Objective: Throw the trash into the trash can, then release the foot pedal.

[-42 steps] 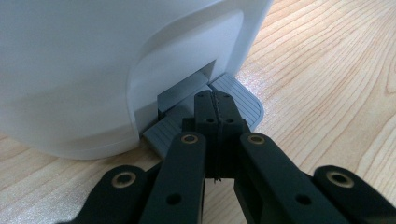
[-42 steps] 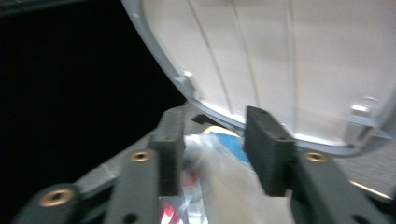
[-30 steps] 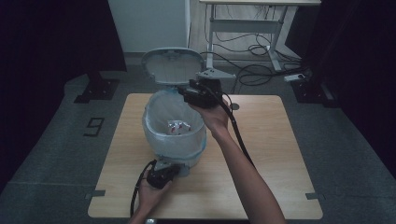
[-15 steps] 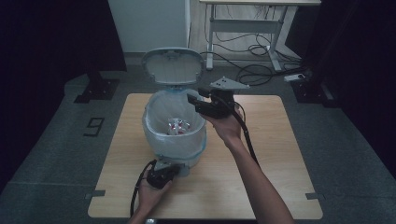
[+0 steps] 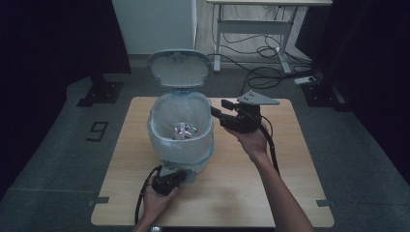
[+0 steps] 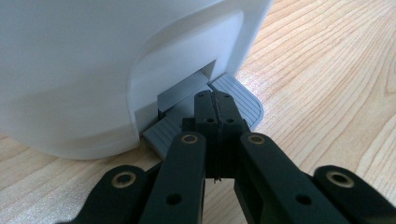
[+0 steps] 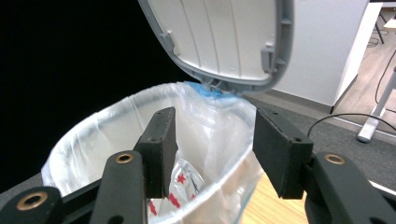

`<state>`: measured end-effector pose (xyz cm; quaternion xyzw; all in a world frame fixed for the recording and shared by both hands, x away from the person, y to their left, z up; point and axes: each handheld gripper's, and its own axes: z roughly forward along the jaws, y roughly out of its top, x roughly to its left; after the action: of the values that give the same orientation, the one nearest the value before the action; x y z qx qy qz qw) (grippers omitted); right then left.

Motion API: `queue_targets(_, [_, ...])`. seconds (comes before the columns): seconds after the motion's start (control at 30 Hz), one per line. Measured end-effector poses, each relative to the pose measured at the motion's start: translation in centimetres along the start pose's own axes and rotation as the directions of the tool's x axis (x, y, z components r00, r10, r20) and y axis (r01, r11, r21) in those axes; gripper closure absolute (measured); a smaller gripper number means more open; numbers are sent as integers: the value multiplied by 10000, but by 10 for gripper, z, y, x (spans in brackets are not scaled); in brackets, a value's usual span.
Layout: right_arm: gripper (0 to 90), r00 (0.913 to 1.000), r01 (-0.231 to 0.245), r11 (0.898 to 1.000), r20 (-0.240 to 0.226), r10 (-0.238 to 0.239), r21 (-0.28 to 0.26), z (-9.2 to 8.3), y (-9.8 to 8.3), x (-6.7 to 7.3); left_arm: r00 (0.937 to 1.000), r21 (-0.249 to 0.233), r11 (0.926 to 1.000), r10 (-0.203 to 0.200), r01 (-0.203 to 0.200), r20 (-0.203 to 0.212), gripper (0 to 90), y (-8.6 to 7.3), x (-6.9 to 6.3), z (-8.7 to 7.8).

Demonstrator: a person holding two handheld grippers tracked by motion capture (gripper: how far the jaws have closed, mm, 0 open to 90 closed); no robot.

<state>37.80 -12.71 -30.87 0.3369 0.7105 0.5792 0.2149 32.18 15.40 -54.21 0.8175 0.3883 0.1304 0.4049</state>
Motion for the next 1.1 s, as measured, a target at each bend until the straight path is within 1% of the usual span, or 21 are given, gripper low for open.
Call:
queue_targets(0.03, [497,10000,-37,10000,19,37,-41,-3,-3,-3,10000,-4,10000,7,-7,-3,900,0,0,0])
queue_targets(0.17, [498,9999,-93,9999,86,93,-38,-9,-8,-7,10000,1,10000,5,-5,1,900,0,0,0])
queue_targets(0.27, [498,9999,-67,10000,121,68,-43,-11,-11,-9,10000,-3,10000,14,-14,-6,900,0,0,0])
queue_targets(0.33, [498,9998,-49,10000,179,49,-5,-16,-17,-13,10000,14,10000,42,-42,-28,900,0,0,0])
queue_targets(0.43, [499,9996,-98,9999,251,98,21,-20,-23,-17,10000,-29,10000,-50,50,1,900,0,-1,0])
queue_targets(0.57, [499,9995,-144,9999,298,144,-1,-25,-28,-21,10000,-24,10000,18,-18,-19,900,0,-1,0])
queue_targets(0.6, [499,9994,-148,9999,307,148,11,-26,-28,-21,9999,-38,10000,-16,16,134,881,0,-2,0])
queue_targets(0.63, [499,9994,-136,9999,310,135,26,-27,-29,-22,9999,-38,10000,-16,16,134,819,0,-2,0])
queue_targets(0.67, [499,9994,-130,9999,310,129,39,-27,-31,-22,9998,3,10000,70,-70,203,792,1,-4,0])
queue_targets(0.7, [500,9994,-128,9999,308,126,49,-28,-32,-22,9997,40,9999,161,-162,162,779,1,-6,0])
queue_targets(0.8, [501,9993,-60,10000,358,57,76,-30,-36,-23,9997,96,9997,221,-222,122,738,2,-7,0])
queue_targets(0.87, [501,9994,-64,9999,344,61,94,-31,-39,-24,9994,99,9996,281,-283,202,683,3,-8,0])
queue_targets(0.97, [501,9993,-97,9999,351,92,125,-33,-44,-24,9996,-8,9996,277,-277,-33,555,4,-11,-3])
queue_targets(1.0, [501,9993,-100,9999,359,95,134,-33,-46,-25,9996,-8,9996,277,-277,-33,525,4,-11,-3])
queue_targets(1.03, [501,9993,-106,9998,354,101,150,-34,-48,-25,9995,-129,9995,292,-293,-86,500,4,-11,-6])
queue_targets(1.07, [501,9993,-123,9998,364,118,147,-35,-50,-25,9994,-262,9991,329,-331,-59,485,4,-11,-8])
queue_targets(1.1, [501,9993,-123,9998,364,118,147,-35,-50,-25,9994,-262,9991,329,-331,-59,470,4,-11,-8])
